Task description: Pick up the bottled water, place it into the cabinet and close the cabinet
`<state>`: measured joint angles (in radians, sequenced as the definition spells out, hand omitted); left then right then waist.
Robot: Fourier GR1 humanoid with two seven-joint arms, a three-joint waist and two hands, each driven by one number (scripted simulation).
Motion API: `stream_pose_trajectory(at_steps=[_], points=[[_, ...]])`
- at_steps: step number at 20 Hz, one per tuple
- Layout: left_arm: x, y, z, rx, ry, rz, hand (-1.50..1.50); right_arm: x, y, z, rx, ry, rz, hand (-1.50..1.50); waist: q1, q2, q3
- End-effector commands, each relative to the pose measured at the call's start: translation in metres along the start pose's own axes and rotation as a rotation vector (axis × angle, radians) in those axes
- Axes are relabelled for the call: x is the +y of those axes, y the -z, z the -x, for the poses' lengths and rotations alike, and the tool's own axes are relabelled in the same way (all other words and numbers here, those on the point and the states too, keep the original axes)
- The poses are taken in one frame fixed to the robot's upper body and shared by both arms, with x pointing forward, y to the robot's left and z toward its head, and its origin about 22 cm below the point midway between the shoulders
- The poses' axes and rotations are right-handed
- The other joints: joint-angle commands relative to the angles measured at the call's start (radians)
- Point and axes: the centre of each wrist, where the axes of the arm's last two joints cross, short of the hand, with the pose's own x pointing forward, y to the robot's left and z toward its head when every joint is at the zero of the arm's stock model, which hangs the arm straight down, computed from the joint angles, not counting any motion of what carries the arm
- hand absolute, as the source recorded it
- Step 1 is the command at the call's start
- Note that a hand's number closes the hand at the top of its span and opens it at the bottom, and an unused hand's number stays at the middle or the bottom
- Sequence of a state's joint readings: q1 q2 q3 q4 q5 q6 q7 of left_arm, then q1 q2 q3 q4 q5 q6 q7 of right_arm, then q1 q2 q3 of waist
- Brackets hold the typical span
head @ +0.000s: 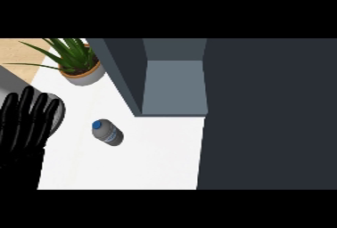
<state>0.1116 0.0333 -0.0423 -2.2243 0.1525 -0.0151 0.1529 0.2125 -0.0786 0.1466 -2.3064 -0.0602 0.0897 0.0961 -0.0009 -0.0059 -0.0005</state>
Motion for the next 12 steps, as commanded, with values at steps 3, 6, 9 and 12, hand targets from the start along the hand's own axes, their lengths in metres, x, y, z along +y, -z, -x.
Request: stream_pose_trajectory(at_steps=[3, 6, 9, 12], points=[[-0.018, -0.027, -0.042, 0.048, -0.090, -0.033, -1.50, 0.002, -0.015, -0.034, 0.031, 0.052, -0.060, -1.50, 0.003, 0.002, 0.001], [-0.035, -0.015, -0.051, 0.031, -0.092, -0.040, -1.50, 0.020, -0.014, -0.045, 0.021, 0.054, -0.062, -1.50, -0.003, 0.004, 0.001], [-0.025, -0.022, -0.064, 0.055, -0.096, -0.041, -1.50, 0.004, -0.017, -0.064, 0.013, 0.057, -0.065, -1.50, 0.000, 0.005, 0.001], [-0.032, -0.030, -0.065, 0.069, -0.078, -0.052, -1.50, 0.028, -0.018, -0.068, 0.035, 0.052, -0.057, -1.50, 0.002, 0.004, 0.000]])
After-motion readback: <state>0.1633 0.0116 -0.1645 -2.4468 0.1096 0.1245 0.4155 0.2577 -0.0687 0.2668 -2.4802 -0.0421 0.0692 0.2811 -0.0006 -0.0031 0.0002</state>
